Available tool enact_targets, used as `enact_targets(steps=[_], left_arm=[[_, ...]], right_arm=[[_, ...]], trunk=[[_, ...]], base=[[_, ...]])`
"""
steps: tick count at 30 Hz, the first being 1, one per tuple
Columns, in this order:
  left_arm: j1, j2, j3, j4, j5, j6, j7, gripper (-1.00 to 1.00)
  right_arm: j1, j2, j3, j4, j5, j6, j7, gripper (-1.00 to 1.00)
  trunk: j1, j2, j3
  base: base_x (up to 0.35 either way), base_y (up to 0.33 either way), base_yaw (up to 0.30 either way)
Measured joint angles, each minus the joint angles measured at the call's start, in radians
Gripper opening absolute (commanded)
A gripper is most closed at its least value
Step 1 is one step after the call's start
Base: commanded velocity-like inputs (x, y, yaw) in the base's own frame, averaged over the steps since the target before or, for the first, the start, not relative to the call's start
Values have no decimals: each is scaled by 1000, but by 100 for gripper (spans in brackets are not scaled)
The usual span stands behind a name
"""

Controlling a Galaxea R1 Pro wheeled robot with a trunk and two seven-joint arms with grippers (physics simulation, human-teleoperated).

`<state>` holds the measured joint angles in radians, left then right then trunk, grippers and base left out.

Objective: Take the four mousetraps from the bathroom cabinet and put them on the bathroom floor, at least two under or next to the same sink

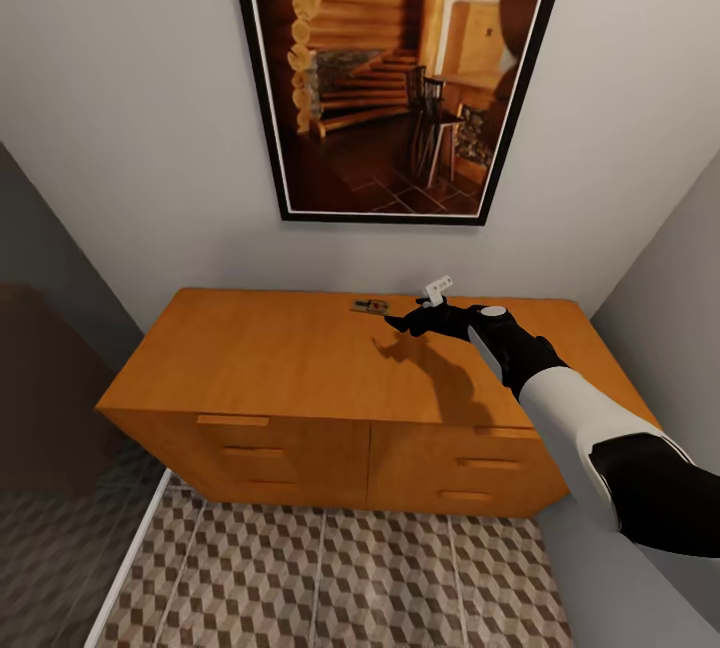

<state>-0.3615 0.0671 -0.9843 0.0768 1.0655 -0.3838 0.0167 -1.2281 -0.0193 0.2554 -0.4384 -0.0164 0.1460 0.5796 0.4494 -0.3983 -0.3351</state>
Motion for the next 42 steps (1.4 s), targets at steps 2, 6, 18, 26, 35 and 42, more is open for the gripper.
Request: enact_targets(steps=[2,6,18,26,35,42], left_arm=[[0,1,0,0,0,0,0,-100],[0,1,0,0,0,0,0,-100],[0,1,0,0,0,0,-2,-100],[0,1,0,0,0,0,-2,-100],[0,1,0,0,0,0,-1,-100],[0,1,0,0,0,0,-1,-100]], right_arm=[[0,0,0,0,0,0,0,100],[0,0,-1,0,0,0,0,100],[0,0,-1,0,0,-1,0,100],[0,0,0,9,0,-1,0,100],[0,4,2,36,1,-37,61,100],[0,3,2,39,4,-48,110,100]], trunk=[[0,0,0],[0,0,0],[0,0,0],[0,0,0],[0,0,0],[0,0,0]], base=[[196,0,0],[270,0,0],[146,0,0],[6,0,0],[0,0,0],[0,0,0]])
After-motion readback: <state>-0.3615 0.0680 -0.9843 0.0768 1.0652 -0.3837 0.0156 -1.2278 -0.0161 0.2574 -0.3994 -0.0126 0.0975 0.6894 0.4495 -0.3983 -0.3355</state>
